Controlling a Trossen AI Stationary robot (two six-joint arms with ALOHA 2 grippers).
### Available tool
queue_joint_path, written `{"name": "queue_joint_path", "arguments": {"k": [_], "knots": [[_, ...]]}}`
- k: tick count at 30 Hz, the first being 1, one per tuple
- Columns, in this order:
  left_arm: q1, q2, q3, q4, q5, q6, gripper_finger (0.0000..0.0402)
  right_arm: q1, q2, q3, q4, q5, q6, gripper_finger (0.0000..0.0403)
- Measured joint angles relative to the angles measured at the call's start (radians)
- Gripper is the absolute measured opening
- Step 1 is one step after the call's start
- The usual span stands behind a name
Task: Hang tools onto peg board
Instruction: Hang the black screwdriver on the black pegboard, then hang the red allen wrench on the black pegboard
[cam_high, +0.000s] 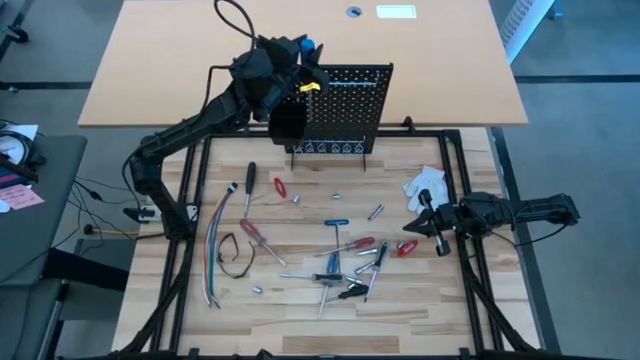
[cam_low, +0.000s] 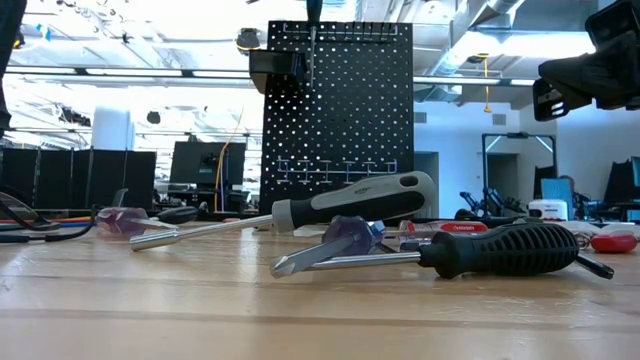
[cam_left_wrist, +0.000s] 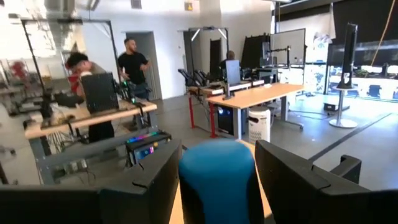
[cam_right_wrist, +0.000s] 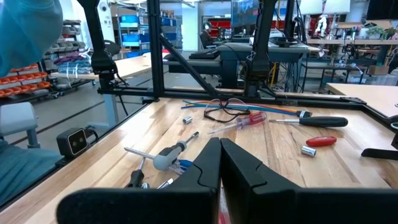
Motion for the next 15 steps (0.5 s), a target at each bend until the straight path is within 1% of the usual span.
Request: {"name": "queue_joint_path", "arguments": {"k": [2,6,10,12,15], "knots": [[-0.009,-0.005,0.001,0.012,-0.001,0.033,0.0205,0.000,0.000,0.000,0.000,0.000,0.000,0.0017],[-0.043,-0.024,0.041,-0.015,-0.022,0.116,0.0205,0.000,0.000,0.000,0.000,0.000,0.000,0.0017],[-0.113,-0.045,0.101,-0.120,-0.125,0.206,0.0205,0.000,0.000,0.000,0.000,0.000,0.000,0.0017],[-0.155,-0.066,0.106,-0.191,-0.173,0.244,0.0205,0.000,0.000,0.000,0.000,0.000,0.000,0.0017],[-0.228,-0.094,0.100,-0.317,-0.235,0.228,0.0203,0.000,0.000,0.000,0.000,0.000,0.000,0.0017]]}}
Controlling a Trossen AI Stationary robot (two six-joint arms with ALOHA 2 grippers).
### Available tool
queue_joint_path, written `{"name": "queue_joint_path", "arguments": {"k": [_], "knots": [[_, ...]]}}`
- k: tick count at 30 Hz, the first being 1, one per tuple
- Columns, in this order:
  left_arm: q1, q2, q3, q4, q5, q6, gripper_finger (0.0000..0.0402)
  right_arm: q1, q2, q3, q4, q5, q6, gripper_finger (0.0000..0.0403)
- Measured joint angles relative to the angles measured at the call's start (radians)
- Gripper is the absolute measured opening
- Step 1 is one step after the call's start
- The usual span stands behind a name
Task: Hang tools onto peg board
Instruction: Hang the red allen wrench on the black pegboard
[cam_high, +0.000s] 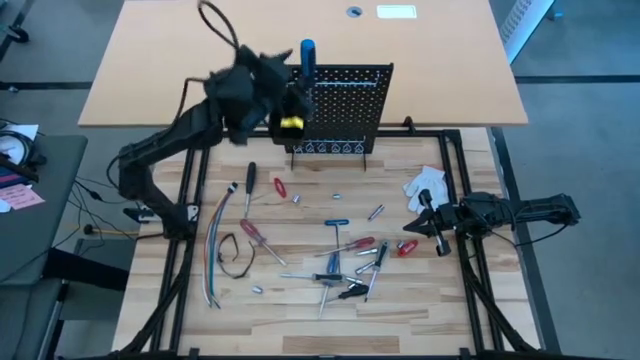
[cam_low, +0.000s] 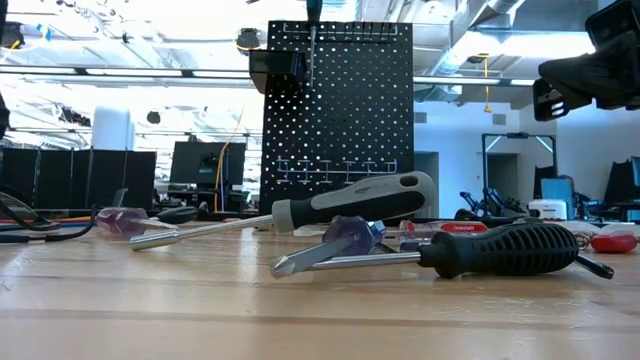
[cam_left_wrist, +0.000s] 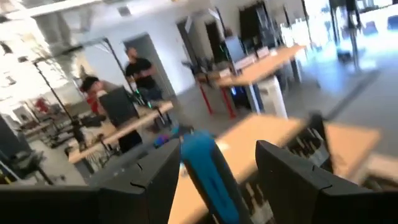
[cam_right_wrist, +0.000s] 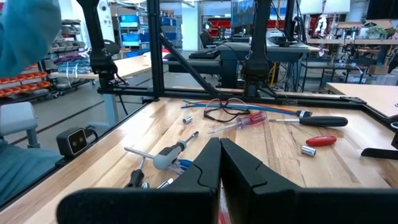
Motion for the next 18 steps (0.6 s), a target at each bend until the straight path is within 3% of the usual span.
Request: {"name": "queue_joint_path", "arguments": {"k": [4,7,14,18], "knots": [[-0.069,-0.053,-0.103,-0.185,-0.010,-0.114,0.0183,0.000,0.000,0.000,0.000,0.000,0.000,0.0017],[-0.103,-0.113,-0.279,-0.229,-0.015,-0.210,0.0166,0.000,0.000,0.000,0.000,0.000,0.000,0.0017],[-0.195,-0.282,-0.849,0.170,-0.011,-0.249,0.0137,0.000,0.000,0.000,0.000,0.000,0.000,0.0017],[-0.261,-0.356,-1.089,0.380,-0.012,-0.211,0.0132,0.000,0.000,0.000,0.000,0.000,0.000,0.0017]]}}
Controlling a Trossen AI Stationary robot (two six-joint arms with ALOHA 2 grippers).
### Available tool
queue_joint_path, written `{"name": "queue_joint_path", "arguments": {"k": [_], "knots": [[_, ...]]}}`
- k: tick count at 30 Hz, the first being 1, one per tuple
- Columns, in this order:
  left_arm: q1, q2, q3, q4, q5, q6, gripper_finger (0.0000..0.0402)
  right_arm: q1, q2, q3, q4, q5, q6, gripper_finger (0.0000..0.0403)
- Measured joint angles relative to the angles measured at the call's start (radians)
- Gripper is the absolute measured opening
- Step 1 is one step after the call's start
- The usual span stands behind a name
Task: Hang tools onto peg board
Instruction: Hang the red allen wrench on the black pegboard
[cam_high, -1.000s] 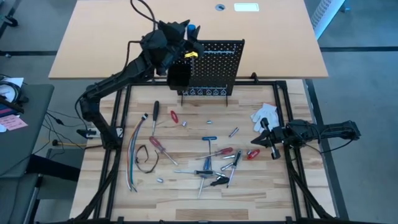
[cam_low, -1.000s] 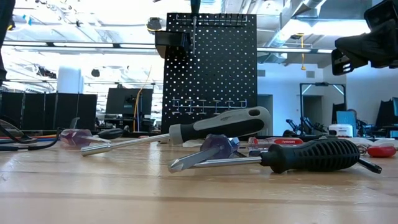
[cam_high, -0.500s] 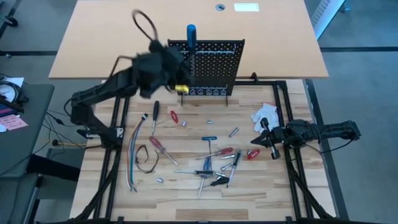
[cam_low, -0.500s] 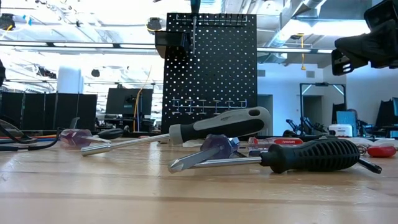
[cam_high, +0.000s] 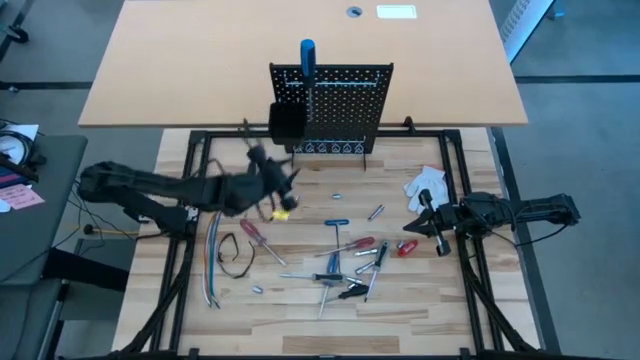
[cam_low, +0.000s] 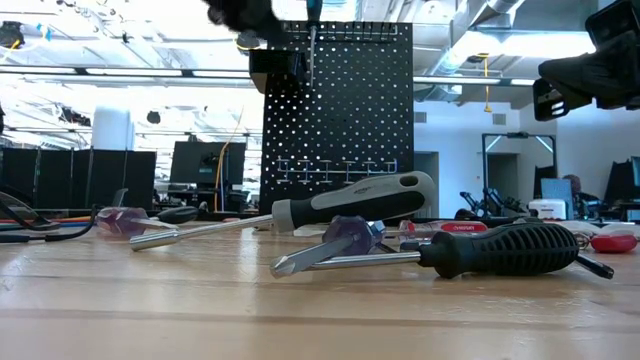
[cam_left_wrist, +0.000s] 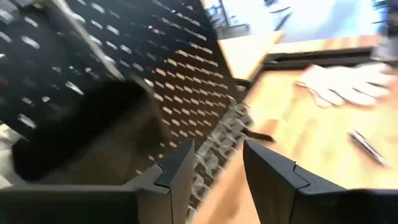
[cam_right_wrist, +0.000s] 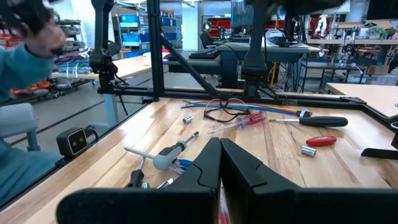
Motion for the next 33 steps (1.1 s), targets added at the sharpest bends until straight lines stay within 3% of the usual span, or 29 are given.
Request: {"name": "queue_joint_path", "arguments": {"k": [4,10,14,22,28,33], "knots": [[-0.066,-0.049,-0.130,-0.021,0.005,-0.110,0.0132,0.000,0.000,0.000,0.000,0.000,0.000,0.0017],[-0.108,-0.081,-0.218,-0.242,0.099,-0.529,0.0132,0.000,0.000,0.000,0.000,0.000,0.000,0.0017],[-0.083,-0.077,-0.278,-0.305,0.163,-0.683,0.0134,0.000,0.000,0.000,0.000,0.000,0.000,0.0017],[0.108,-0.076,-0.404,-0.297,0.214,-0.670,0.0159,0.000,0.000,0.000,0.000,0.000,0.000,0.0017],[0.325,-0.065,-0.465,-0.086,0.506,-0.421,0.0147,0.000,0.000,0.000,0.000,0.000,0.000,0.0017],[0.444,-0.013,-0.471,-0.065,0.625,-0.268,0.0131,0.000,0.000,0.000,0.000,0.000,0.000,0.0017]]}}
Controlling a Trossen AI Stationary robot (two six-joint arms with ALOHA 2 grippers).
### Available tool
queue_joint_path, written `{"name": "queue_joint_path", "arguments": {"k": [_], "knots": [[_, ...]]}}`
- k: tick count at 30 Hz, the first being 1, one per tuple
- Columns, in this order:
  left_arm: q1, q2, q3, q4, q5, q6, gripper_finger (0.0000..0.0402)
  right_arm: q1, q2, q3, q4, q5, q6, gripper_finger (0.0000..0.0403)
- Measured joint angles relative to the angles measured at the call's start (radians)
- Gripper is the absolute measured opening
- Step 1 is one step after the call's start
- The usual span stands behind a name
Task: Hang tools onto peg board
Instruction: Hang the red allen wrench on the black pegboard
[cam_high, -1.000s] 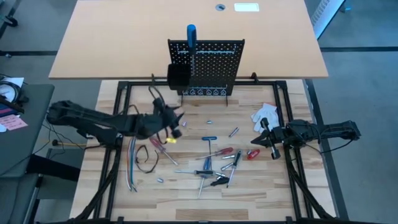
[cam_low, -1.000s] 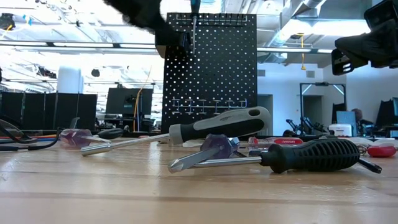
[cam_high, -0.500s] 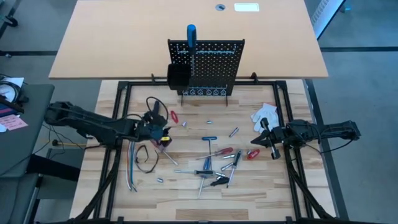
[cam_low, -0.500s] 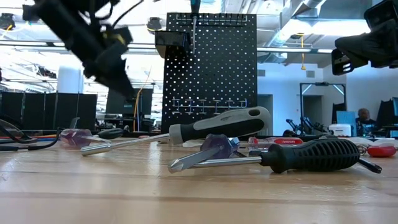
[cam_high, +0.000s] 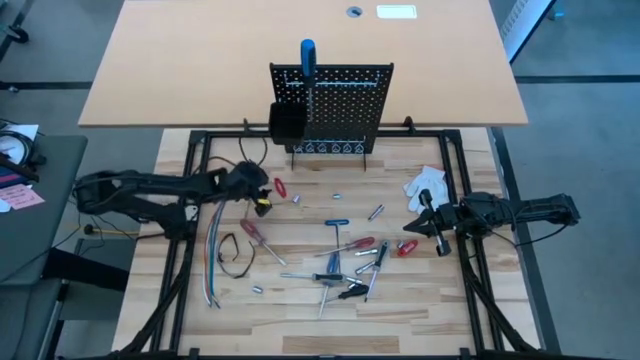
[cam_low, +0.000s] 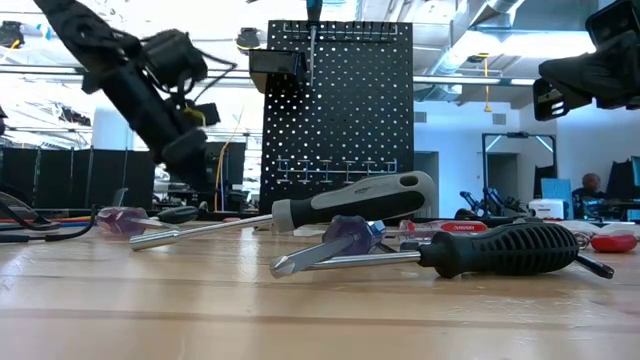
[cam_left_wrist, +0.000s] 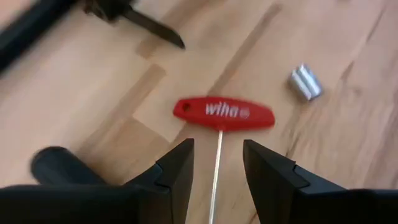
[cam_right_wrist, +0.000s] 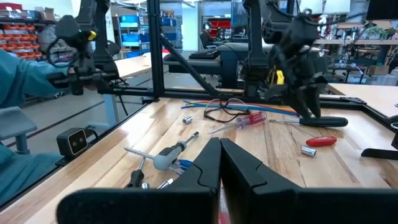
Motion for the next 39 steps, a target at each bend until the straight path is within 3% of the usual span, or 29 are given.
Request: {"name": "queue_joint_path", "arguments": {"k": [3,12,15,19,23,33,39], "knots": [[0.043,0.060,0.000,0.004,0.095,0.044,0.0123,0.000,0.000,0.000,0.000,0.000,0.000,0.0017],[0.054,0.272,0.016,0.090,0.078,0.173,0.0114,0.000,0.000,0.000,0.000,0.000,0.000,0.0017],[0.053,0.295,0.019,0.099,0.078,0.166,0.0085,0.000,0.000,0.000,0.000,0.000,0.000,0.0017],[0.053,0.297,0.019,0.098,0.086,0.119,0.0014,0.000,0.000,0.000,0.000,0.000,0.000,0.0017],[0.033,0.299,0.013,0.127,0.065,0.096,0.0005,0.000,0.000,0.000,0.000,0.000,0.000,0.0017],[-0.162,0.273,0.007,0.265,-0.235,0.054,0.0001,0.000,0.000,0.000,0.000,0.000,0.000,0.0017],[-0.285,0.241,-0.051,0.467,-0.374,0.009,0.0001,0.000,0.000,0.000,0.000,0.000,0.000,0.0017]]}}
